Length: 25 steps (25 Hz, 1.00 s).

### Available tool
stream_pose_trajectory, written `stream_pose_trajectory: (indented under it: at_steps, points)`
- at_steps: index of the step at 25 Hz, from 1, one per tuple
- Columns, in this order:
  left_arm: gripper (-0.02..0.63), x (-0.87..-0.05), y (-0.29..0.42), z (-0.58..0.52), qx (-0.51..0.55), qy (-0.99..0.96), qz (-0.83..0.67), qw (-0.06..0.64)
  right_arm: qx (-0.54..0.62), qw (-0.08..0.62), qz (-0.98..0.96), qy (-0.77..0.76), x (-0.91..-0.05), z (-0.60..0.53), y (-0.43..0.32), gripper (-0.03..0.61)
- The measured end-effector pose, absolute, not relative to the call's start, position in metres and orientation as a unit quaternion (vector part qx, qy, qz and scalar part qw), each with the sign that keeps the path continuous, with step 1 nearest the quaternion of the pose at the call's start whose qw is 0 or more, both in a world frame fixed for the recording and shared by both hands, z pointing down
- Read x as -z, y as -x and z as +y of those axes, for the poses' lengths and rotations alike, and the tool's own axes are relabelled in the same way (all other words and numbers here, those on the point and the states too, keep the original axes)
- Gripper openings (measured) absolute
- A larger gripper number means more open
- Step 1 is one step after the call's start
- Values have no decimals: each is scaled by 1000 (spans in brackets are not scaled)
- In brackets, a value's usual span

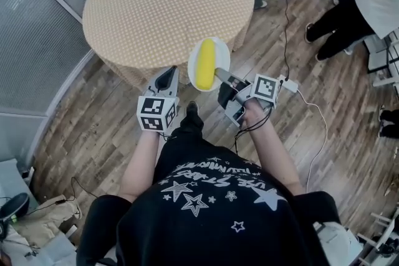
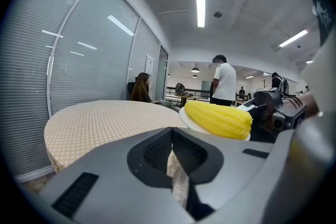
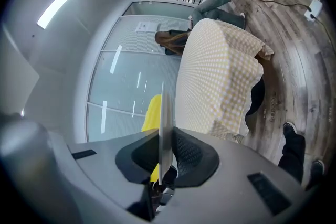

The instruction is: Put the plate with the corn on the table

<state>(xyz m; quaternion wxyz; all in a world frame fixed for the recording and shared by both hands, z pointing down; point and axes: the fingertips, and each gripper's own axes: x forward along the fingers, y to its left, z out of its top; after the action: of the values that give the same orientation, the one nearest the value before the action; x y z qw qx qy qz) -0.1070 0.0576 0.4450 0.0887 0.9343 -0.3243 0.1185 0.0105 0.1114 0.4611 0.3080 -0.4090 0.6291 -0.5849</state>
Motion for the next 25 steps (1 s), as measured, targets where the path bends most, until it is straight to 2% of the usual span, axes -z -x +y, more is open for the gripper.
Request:
stream_pose_trajectory:
  at_steps: [20, 25]
  points:
    - [8, -445, 57, -120, -124, -942, -290, 110, 585, 316, 607, 435, -449, -59, -61, 51]
    - [8, -444, 52, -130, -114, -948, -279, 102, 573, 319, 610, 444, -448, -67, -67, 51]
